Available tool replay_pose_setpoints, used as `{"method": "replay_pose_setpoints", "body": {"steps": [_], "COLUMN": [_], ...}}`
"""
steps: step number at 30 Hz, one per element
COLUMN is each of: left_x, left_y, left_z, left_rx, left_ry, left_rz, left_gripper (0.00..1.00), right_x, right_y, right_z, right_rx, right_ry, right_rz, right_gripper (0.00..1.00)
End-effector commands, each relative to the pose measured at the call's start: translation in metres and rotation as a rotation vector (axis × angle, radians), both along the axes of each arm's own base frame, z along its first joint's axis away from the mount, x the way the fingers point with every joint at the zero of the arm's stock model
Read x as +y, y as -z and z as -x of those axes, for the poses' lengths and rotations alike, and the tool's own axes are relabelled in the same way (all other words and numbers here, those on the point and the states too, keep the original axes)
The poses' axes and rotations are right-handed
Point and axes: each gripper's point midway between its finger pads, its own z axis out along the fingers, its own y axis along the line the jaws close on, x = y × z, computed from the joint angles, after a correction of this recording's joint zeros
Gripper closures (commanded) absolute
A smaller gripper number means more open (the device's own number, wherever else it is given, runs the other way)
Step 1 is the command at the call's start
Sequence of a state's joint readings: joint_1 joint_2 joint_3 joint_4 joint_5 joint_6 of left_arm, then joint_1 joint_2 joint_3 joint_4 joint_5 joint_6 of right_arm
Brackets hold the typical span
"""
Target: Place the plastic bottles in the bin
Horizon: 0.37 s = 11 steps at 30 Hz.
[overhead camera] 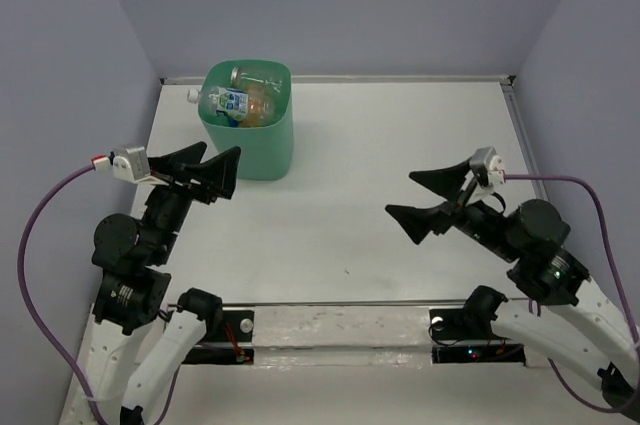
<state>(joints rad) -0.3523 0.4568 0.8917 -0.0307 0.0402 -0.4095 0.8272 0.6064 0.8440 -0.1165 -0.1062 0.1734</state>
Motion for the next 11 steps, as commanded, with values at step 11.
{"method": "replay_pose_setpoints", "body": {"steps": [11], "left_x": [-0.024], "left_y": [0.025], "left_z": [0.005], "left_rx": [0.047], "left_ry": [0.137], "left_rz": [0.009], "left_gripper": [0.01], "right_x": [-0.059], "right_y": [-0.002], "right_z": [0.011], "right_rx": [0.086], "right_ry": [0.192], "right_rz": [-0.054], "right_gripper": [0.0]}}
